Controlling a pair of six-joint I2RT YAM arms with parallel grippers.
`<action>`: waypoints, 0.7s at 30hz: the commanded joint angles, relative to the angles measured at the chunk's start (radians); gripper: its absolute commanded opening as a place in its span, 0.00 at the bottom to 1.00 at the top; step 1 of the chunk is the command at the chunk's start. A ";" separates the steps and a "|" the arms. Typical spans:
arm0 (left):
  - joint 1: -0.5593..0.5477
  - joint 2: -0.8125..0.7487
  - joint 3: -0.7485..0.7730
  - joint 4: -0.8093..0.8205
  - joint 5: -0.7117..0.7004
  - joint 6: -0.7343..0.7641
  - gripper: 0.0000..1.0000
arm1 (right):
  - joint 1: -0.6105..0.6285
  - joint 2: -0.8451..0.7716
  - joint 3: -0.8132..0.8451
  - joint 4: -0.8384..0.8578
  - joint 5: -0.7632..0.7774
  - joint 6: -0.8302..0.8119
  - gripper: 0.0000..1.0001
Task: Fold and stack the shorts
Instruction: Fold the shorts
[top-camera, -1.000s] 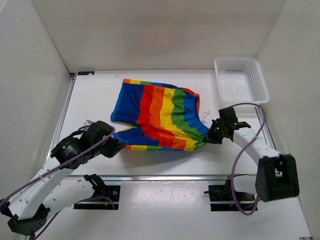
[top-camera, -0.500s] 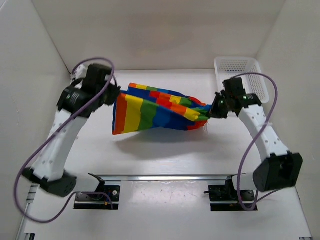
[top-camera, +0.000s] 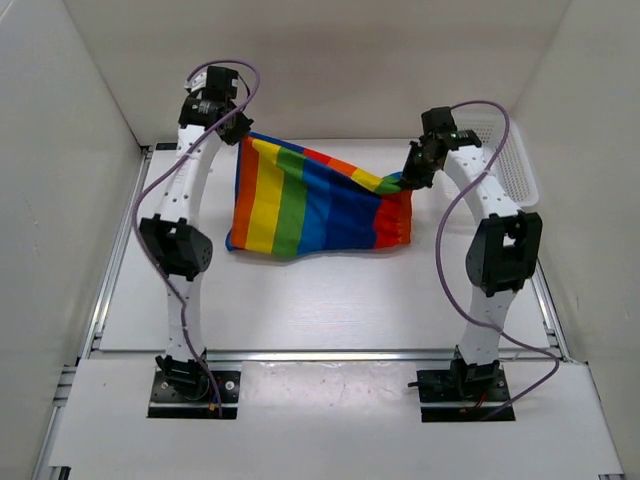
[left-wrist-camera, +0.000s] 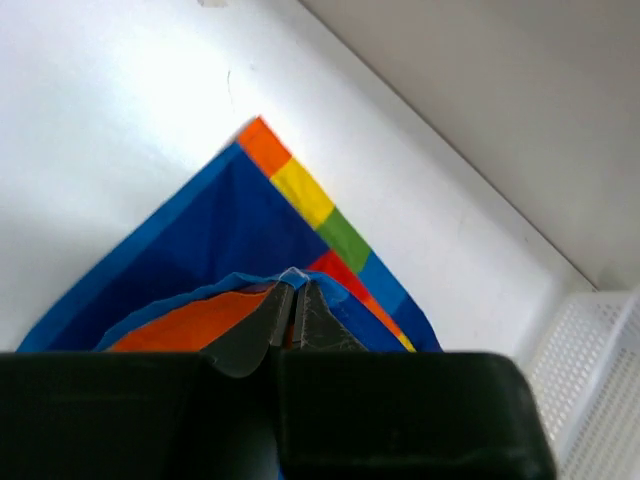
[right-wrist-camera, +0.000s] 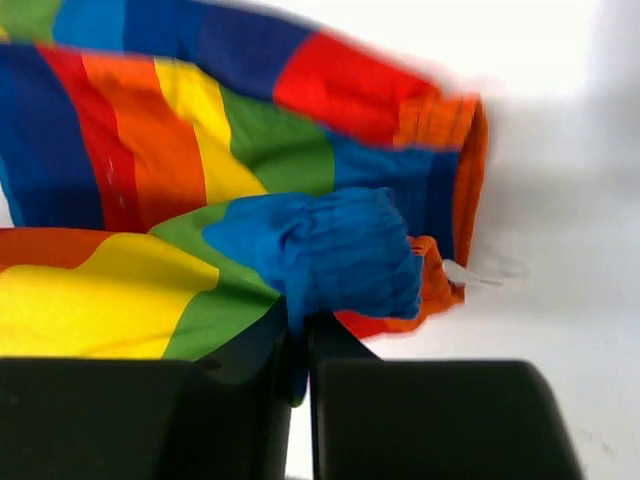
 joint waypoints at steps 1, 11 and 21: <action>0.037 0.097 0.144 0.070 0.020 0.095 0.10 | -0.029 0.128 0.148 -0.011 0.088 -0.007 0.15; 0.101 0.097 0.036 0.128 0.063 0.124 1.00 | -0.011 0.085 0.241 0.130 0.054 -0.008 1.00; 0.101 -0.308 -0.727 0.122 0.146 0.198 0.92 | 0.001 -0.264 -0.387 0.208 0.029 0.002 1.00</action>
